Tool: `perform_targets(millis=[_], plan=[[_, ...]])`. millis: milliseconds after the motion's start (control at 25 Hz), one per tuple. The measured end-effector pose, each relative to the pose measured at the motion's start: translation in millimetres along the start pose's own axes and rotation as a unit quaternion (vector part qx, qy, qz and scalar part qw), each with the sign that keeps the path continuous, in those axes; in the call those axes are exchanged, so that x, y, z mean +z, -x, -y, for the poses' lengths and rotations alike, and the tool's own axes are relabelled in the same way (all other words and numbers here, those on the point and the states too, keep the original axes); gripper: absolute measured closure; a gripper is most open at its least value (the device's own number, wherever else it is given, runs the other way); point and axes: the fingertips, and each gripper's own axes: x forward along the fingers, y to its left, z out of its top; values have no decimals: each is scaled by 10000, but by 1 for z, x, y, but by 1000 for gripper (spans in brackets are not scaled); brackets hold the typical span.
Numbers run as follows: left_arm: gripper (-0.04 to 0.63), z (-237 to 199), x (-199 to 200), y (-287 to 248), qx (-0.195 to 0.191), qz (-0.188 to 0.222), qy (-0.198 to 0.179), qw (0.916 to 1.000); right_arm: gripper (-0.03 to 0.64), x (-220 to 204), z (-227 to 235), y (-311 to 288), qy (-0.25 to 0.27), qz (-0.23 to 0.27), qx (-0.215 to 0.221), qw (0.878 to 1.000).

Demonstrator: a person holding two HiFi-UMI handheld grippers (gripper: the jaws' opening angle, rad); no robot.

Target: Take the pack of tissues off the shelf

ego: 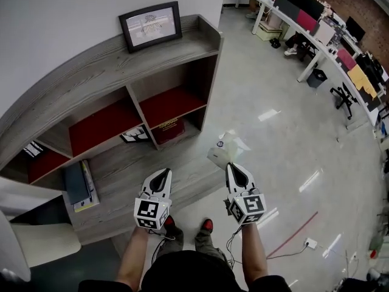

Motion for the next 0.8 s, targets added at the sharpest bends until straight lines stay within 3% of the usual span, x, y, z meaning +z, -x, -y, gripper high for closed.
perform_targets(millis=[800], plan=[[588,-6,-96,-36,279,-751,373,9961,588,-127,32,-42,-451,-1057,179,9932]])
